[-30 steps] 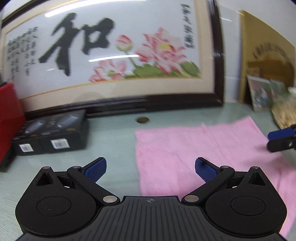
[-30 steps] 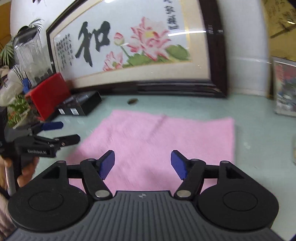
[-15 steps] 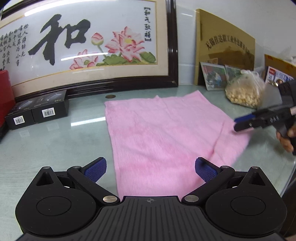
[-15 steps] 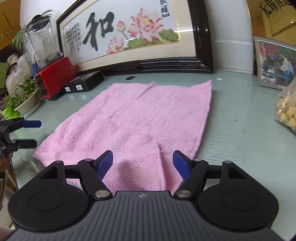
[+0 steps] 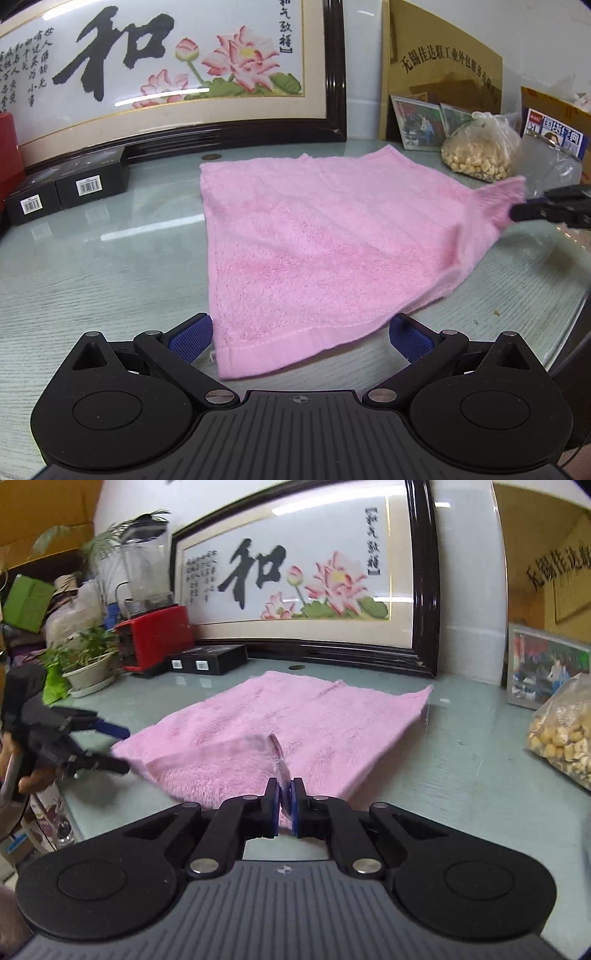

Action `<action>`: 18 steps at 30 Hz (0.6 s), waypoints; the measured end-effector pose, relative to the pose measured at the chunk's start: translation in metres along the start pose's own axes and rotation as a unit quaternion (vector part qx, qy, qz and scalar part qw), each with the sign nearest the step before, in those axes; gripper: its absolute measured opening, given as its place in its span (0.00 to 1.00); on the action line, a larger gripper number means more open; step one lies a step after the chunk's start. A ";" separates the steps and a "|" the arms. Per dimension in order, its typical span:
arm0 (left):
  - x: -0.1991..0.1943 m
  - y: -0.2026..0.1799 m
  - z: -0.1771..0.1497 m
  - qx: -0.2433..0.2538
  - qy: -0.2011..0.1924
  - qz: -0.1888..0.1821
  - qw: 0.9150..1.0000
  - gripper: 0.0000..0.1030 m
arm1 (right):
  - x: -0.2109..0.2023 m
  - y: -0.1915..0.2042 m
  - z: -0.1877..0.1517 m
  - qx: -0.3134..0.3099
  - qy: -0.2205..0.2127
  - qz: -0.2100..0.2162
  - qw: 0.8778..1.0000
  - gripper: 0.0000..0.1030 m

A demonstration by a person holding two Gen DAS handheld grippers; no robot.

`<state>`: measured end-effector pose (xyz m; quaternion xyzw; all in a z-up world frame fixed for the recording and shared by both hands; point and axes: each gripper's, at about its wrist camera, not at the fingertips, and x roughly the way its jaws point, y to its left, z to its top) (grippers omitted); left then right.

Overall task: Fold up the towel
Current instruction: 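Grasp the tagged towel corner with the right tool and lift it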

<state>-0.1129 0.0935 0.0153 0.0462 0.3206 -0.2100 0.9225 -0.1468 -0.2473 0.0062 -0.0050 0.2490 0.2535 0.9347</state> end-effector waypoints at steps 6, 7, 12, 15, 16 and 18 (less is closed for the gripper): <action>-0.012 -0.005 -0.014 0.035 -0.014 0.001 0.999 1.00 | -0.012 -0.004 -0.027 0.013 0.001 -0.015 1.000 0.17; -0.011 -0.006 -0.015 0.038 -0.013 0.002 0.999 1.00 | -0.012 -0.005 -0.029 0.015 -0.003 -0.015 1.000 0.19; -0.011 -0.006 -0.017 0.040 -0.012 0.004 0.999 1.00 | -0.010 -0.002 -0.033 0.008 -0.023 -0.026 0.999 0.51; -0.011 -0.006 -0.017 0.039 -0.013 0.004 0.999 1.00 | -0.012 0.008 -0.037 -0.015 -0.033 -0.031 0.999 0.51; -0.010 -0.005 -0.017 0.039 -0.015 0.004 0.999 1.00 | -0.013 0.013 -0.038 -0.025 -0.036 -0.037 0.998 0.51; -0.010 -0.005 -0.018 0.038 -0.019 0.004 0.999 1.00 | -0.012 0.024 -0.042 -0.056 -0.040 -0.059 0.996 0.50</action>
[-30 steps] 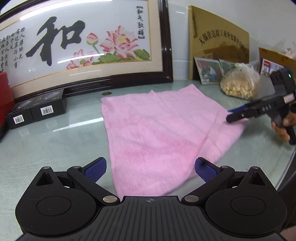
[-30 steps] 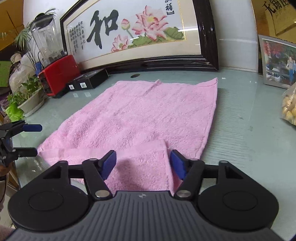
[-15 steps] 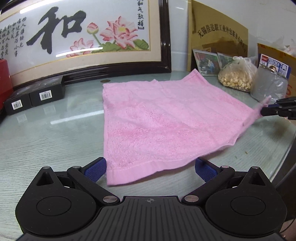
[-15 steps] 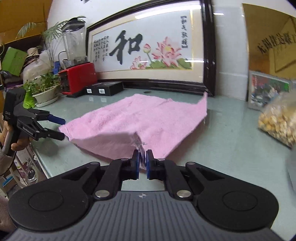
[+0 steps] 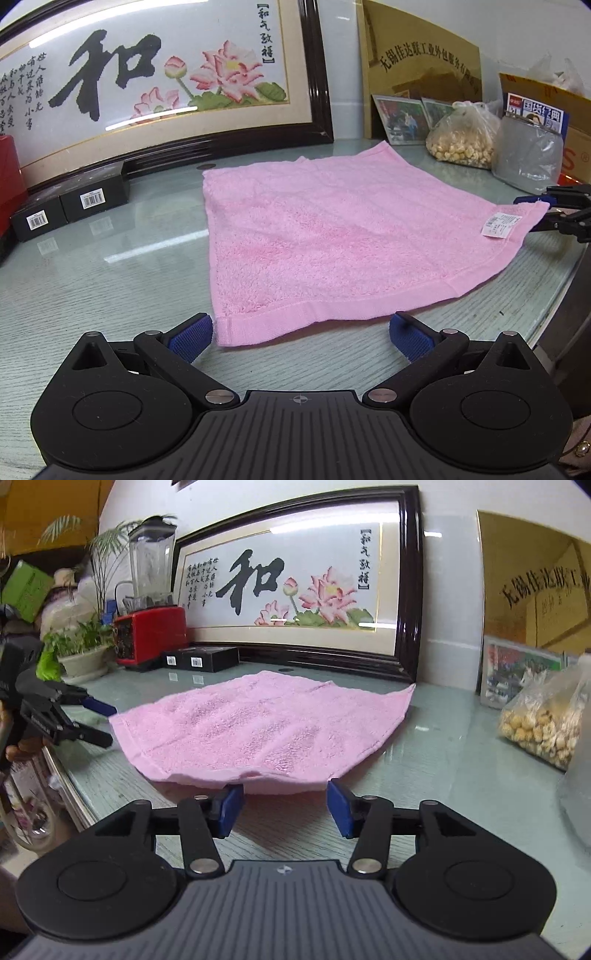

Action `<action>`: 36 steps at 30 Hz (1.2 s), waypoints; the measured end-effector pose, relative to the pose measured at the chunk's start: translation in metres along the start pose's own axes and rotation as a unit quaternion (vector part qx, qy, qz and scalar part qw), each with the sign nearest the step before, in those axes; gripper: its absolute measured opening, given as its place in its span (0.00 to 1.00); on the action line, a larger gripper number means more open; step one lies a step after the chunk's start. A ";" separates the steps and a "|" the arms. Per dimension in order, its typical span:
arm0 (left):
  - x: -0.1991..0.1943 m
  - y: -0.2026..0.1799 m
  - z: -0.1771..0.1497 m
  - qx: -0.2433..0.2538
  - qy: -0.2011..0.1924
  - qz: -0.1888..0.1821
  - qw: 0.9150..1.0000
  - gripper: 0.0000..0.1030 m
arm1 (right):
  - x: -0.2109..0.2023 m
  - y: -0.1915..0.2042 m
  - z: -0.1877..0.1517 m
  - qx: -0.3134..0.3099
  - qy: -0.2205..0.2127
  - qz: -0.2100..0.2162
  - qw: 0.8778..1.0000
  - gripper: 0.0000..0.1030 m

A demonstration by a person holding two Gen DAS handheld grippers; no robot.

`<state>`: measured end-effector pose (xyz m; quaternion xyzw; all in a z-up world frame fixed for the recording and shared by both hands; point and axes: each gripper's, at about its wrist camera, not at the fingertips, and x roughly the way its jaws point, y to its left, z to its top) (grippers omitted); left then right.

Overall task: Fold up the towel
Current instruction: 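Grasp the tagged towel corner with the right tool and lift it, then pinch the opposite towel edge with the left tool while the right tool holds the tagged corner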

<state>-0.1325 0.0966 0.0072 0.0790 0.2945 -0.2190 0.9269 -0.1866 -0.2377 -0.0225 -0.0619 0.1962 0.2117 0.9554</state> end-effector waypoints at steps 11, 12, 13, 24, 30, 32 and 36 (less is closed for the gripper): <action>-0.002 -0.004 -0.005 -0.002 -0.016 0.004 1.000 1.00 | 0.005 0.061 -0.011 -0.190 -0.017 -0.085 0.978 0.47; -0.003 -0.004 -0.006 -0.002 -0.018 0.004 1.000 1.00 | 0.006 0.065 -0.011 -0.203 -0.016 -0.091 0.975 0.45; -0.004 -0.004 -0.007 -0.002 -0.021 0.004 1.000 1.00 | 0.007 0.070 -0.011 -0.215 -0.014 -0.093 0.972 0.40; -0.010 0.000 -0.014 -0.013 -0.041 0.016 0.999 1.00 | 0.019 0.064 -0.007 -0.147 0.014 -0.079 0.986 0.15; -0.007 0.001 -0.009 -0.013 -0.033 0.016 0.999 1.00 | 0.018 0.032 -0.003 -0.030 0.021 -0.035 0.999 0.15; -0.005 0.001 -0.006 -0.011 -0.029 0.007 0.999 1.00 | 0.019 0.029 -0.004 -0.023 0.021 -0.030 0.999 0.15; 0.000 -0.002 0.000 0.001 -0.022 -0.011 1.000 1.00 | 0.018 0.029 -0.004 -0.022 0.022 -0.032 0.999 0.16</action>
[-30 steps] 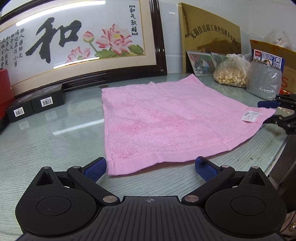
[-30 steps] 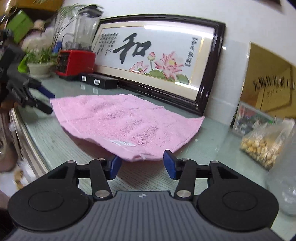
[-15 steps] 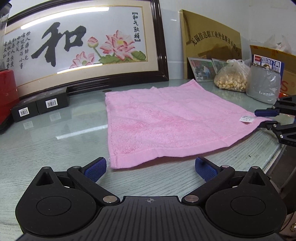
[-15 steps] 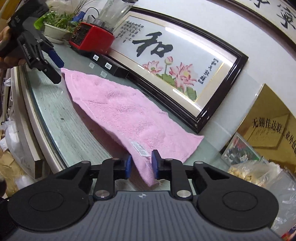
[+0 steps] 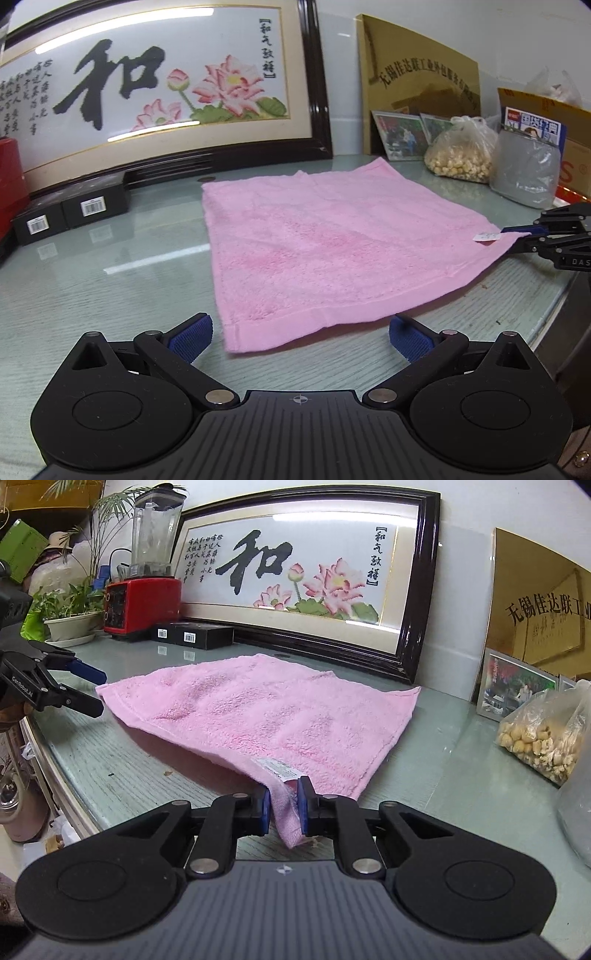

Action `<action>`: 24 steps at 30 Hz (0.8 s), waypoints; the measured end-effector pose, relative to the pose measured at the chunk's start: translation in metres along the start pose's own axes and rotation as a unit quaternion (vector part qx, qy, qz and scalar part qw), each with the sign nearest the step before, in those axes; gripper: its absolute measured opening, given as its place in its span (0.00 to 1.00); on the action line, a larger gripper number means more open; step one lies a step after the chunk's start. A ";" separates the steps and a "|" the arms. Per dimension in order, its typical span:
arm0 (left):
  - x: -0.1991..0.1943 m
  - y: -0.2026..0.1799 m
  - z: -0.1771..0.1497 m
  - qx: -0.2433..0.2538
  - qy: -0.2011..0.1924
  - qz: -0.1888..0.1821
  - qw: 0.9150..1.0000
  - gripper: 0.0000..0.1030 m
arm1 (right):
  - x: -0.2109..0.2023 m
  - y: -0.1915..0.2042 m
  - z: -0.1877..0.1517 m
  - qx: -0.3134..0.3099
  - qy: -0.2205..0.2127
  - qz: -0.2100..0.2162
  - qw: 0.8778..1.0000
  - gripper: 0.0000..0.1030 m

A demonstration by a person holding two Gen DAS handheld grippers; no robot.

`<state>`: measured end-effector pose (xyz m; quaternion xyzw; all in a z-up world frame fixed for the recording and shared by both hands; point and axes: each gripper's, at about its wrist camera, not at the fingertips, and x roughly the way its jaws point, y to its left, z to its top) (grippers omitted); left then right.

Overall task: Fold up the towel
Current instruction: 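Pinch the opposite towel edge with the left tool while the right tool holds the tagged corner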

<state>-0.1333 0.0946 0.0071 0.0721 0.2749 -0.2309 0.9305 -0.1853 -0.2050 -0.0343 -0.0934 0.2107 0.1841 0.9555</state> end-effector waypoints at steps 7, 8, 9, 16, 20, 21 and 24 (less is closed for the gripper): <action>0.012 -0.002 0.008 0.013 0.029 -0.008 0.999 0.99 | 0.000 -0.005 0.001 0.013 0.003 0.004 1.000 0.19; 0.012 0.000 0.009 0.013 0.030 -0.010 0.999 0.97 | 0.001 -0.006 0.001 0.017 0.004 0.007 1.000 0.19; 0.012 0.001 0.009 0.015 0.031 -0.012 0.999 0.95 | 0.001 -0.007 0.001 0.019 0.004 0.008 1.000 0.19; 0.011 0.013 0.017 0.036 0.044 -0.037 0.998 0.71 | 0.002 -0.010 0.003 0.027 0.007 0.012 1.000 0.21; 0.012 0.015 0.019 0.046 0.044 -0.037 0.997 0.58 | 0.003 -0.011 0.004 0.031 0.007 0.011 0.999 0.21; 0.012 0.015 0.020 0.047 0.043 -0.036 0.997 0.45 | 0.003 -0.011 0.003 0.032 0.007 0.011 0.999 0.21; 0.012 0.009 0.019 0.062 0.033 0.003 0.998 0.15 | 0.002 -0.010 0.003 0.034 0.007 0.010 0.999 0.21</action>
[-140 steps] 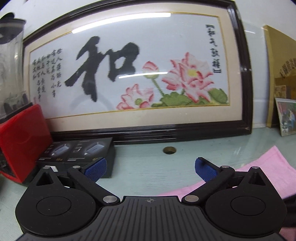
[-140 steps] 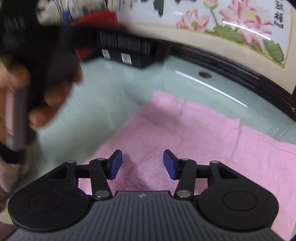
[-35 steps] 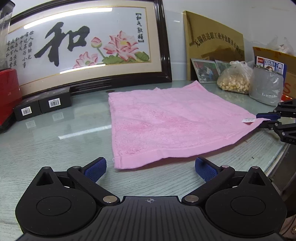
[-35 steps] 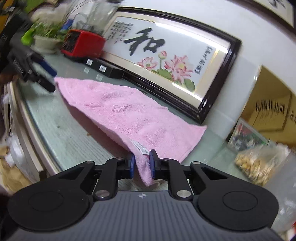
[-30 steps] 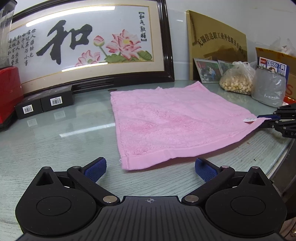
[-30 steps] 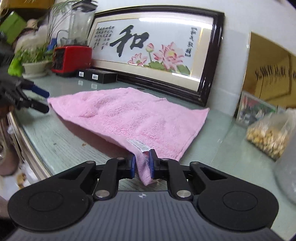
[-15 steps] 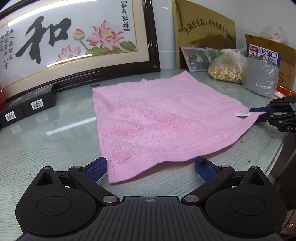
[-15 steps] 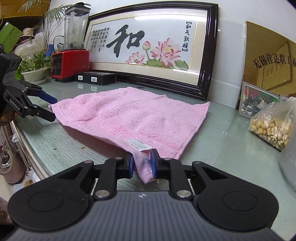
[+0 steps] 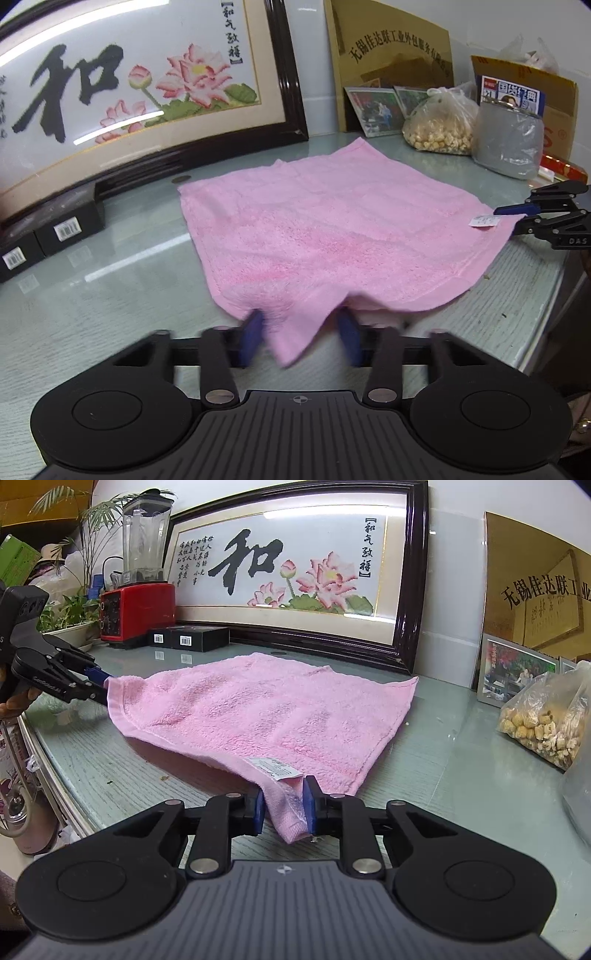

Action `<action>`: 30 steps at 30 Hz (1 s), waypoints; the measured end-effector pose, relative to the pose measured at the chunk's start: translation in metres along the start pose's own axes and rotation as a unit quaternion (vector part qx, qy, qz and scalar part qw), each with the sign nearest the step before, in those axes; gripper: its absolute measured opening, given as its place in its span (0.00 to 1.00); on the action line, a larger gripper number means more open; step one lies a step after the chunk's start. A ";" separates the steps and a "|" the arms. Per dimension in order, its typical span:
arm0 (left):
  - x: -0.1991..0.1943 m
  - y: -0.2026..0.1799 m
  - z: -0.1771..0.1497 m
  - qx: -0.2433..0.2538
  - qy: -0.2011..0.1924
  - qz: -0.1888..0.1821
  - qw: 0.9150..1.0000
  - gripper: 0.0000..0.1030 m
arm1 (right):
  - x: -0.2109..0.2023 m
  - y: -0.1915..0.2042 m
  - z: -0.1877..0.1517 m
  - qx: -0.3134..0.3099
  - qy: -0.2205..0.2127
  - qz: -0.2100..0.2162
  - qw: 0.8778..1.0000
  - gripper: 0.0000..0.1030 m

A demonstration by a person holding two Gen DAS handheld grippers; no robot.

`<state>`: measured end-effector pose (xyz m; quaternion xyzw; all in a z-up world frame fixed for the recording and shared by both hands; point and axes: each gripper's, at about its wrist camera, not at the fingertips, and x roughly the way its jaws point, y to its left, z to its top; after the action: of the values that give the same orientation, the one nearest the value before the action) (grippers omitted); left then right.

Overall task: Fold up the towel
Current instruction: 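Pinch the opposite towel edge with the left tool while the right tool holds the tagged corner, then lift both held edges and fold the towel over onto itself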

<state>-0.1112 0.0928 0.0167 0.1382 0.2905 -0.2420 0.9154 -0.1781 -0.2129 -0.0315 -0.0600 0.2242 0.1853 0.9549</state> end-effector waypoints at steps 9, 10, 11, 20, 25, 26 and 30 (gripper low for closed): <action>-0.009 -0.036 -0.010 0.051 -0.022 0.108 0.993 0.03 | -0.003 0.004 -0.002 0.007 -0.008 -0.018 1.000 0.22; -0.012 -0.037 -0.010 0.044 -0.026 0.111 0.992 0.03 | -0.004 0.004 -0.002 0.006 -0.010 -0.021 1.000 0.21; -0.016 -0.037 -0.010 0.035 -0.029 0.114 0.992 0.03 | -0.006 0.005 -0.002 0.006 -0.013 -0.025 1.000 0.20; -0.044 -0.047 -0.001 0.004 -0.065 0.104 0.992 0.03 | -0.023 0.020 -0.004 -0.050 -0.030 -0.071 0.996 0.10; -0.055 -0.059 0.004 0.001 -0.084 0.077 0.993 0.02 | -0.034 0.015 -0.003 -0.065 -0.032 -0.094 0.993 0.10; -0.058 -0.059 0.005 -0.002 -0.088 0.073 0.993 0.02 | -0.036 0.013 -0.002 -0.065 -0.033 -0.097 0.993 0.10; -0.063 -0.057 0.014 -0.019 -0.107 0.078 0.991 0.02 | -0.041 0.007 0.012 -0.072 -0.045 -0.107 0.991 0.10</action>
<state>-0.1797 0.0625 0.0591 0.1158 0.1835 -0.1778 0.9598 -0.2102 -0.2174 -0.0028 -0.1442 0.1592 0.1000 0.9715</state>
